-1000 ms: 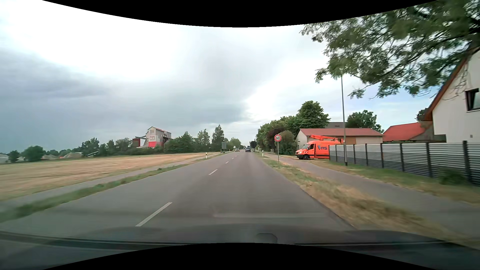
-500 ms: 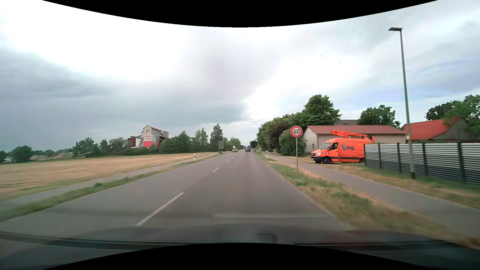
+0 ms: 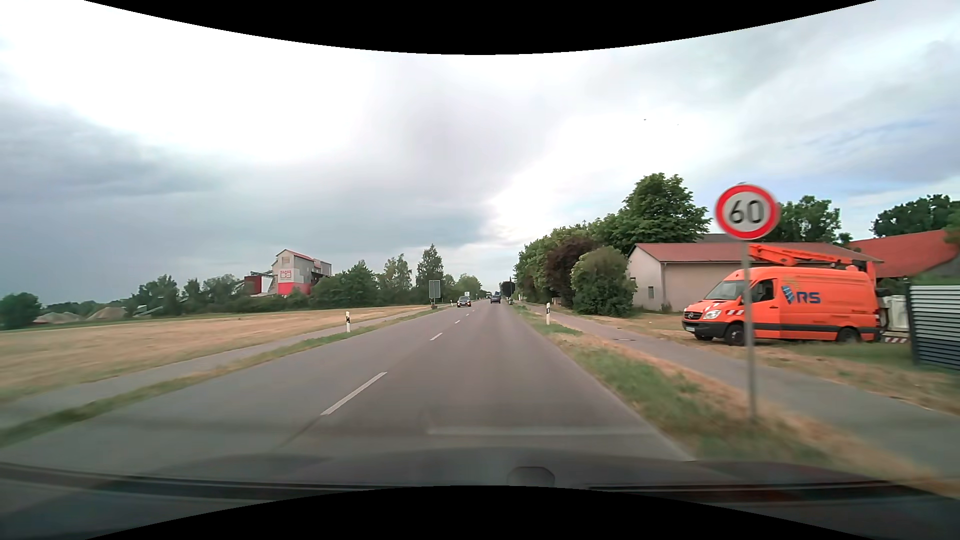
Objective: Follow the waypoints while adhering to traffic rules and regulations
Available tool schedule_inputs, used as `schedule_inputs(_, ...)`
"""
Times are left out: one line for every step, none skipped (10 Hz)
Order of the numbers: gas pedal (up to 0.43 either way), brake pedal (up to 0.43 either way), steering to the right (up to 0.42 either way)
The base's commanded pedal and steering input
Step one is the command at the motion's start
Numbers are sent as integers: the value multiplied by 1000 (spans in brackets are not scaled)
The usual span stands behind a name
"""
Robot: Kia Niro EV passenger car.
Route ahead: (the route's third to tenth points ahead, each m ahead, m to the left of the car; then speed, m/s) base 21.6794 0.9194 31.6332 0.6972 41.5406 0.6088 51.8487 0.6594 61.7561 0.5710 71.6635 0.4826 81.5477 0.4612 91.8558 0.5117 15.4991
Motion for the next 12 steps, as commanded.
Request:
schedule_inputs(157,0,-2)
schedule_inputs(157,0,-2)
schedule_inputs(157,0,-3)
schedule_inputs(157,0,-2)
schedule_inputs(157,0,-2)
schedule_inputs(157,0,-2)
schedule_inputs(157,0,-1)
schedule_inputs(157,0,-1)
schedule_inputs(157,0,-1)
schedule_inputs(157,0,-1)
schedule_inputs(169,0,-1)
schedule_inputs(169,0,-1)
